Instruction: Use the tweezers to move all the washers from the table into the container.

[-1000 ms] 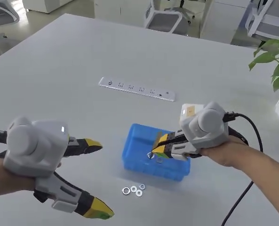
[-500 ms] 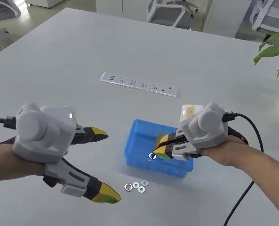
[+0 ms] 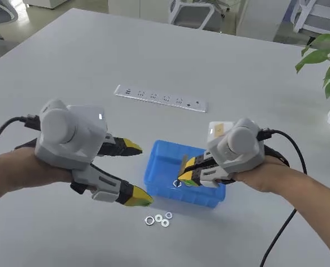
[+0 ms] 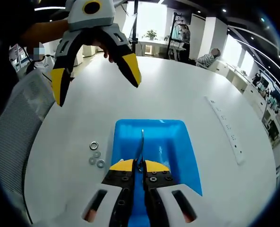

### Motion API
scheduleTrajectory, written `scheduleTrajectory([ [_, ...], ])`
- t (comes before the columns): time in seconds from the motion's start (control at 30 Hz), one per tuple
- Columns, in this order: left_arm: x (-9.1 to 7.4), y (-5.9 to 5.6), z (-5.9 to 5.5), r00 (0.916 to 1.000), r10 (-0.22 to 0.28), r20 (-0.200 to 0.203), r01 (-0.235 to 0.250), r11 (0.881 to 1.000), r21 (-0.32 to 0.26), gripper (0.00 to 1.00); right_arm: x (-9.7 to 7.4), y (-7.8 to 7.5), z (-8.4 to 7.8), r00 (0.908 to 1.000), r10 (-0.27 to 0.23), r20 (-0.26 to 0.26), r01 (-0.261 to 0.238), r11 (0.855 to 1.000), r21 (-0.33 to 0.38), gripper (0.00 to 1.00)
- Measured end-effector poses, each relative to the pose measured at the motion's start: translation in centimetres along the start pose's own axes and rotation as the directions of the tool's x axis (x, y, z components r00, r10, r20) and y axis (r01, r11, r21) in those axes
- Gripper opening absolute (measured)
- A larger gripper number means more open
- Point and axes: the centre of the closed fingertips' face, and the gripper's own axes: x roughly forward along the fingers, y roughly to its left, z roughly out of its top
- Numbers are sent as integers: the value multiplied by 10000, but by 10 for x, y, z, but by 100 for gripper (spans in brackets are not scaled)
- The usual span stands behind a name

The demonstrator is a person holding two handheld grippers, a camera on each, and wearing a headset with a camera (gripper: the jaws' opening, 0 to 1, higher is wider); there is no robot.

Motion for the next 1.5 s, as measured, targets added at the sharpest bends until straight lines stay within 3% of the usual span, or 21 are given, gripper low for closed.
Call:
scheduleTrajectory([
  [0.17,9,8,5,9999,108,-93,-105,9994,327,58,0,1,0,10000,35,-30,-35,10000,-65,6],
  [0.47,26,14,15,9998,-166,-100,173,9968,778,40,0,1,-1,10000,24,-29,-25,9999,-123,6],
  [0.63,35,14,24,9992,-403,-67,408,9929,1117,29,0,1,-1,10000,41,-51,-43,9998,-217,6],
  [0.97,51,15,34,9969,-758,-219,785,9821,1711,19,0,1,-1,9999,85,-69,-87,9993,-359,6],
  [1.1,58,15,33,9963,-737,-433,805,9791,1867,18,0,2,-1,9999,93,-99,-98,9989,-454,6],
  [1.5,62,10,32,9944,-922,-515,1009,9736,2048,7,0,3,0,9999,85,-120,-92,9980,-630,6],
])
